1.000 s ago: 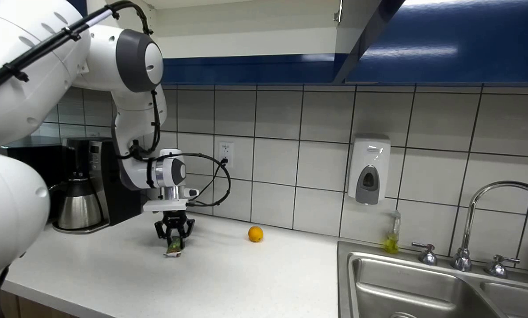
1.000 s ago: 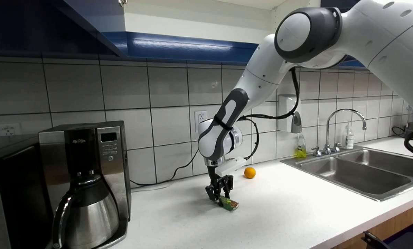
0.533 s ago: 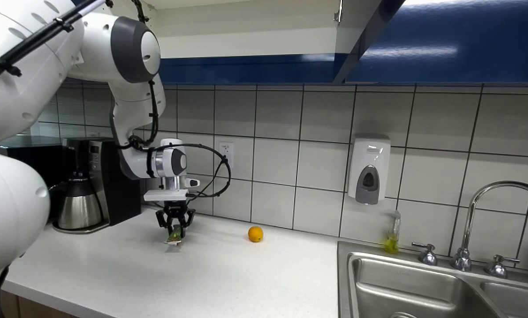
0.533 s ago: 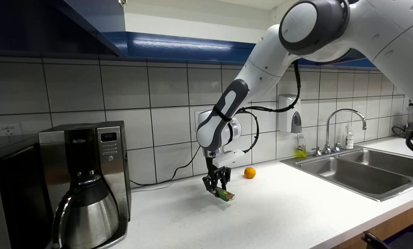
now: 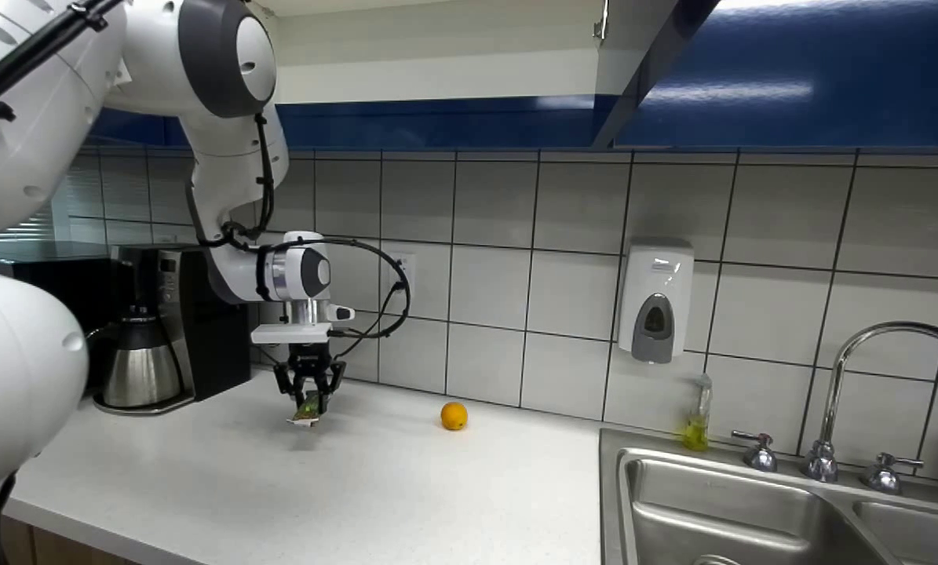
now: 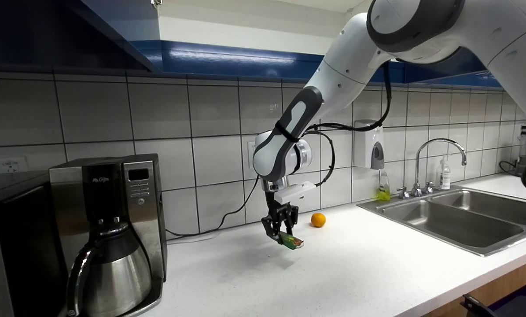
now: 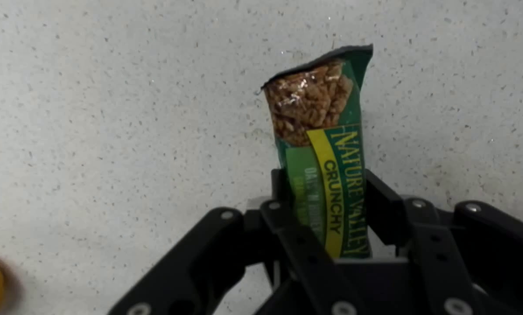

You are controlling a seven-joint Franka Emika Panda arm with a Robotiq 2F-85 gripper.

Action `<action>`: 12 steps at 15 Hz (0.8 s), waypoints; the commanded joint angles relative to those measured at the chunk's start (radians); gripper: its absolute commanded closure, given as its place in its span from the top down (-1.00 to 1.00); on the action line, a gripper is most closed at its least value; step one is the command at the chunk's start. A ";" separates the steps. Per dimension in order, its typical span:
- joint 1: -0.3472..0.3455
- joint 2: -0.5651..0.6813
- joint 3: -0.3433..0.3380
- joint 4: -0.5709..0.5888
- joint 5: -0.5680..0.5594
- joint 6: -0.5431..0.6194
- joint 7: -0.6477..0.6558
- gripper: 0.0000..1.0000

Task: Put the green packet in the open upper cabinet.

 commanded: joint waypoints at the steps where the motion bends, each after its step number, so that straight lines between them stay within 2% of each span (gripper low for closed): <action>1: -0.023 -0.119 0.005 -0.134 0.017 -0.011 0.001 -0.65; 12: -0.072 -0.428 0.018 -0.495 0.058 0.010 -0.025 -0.65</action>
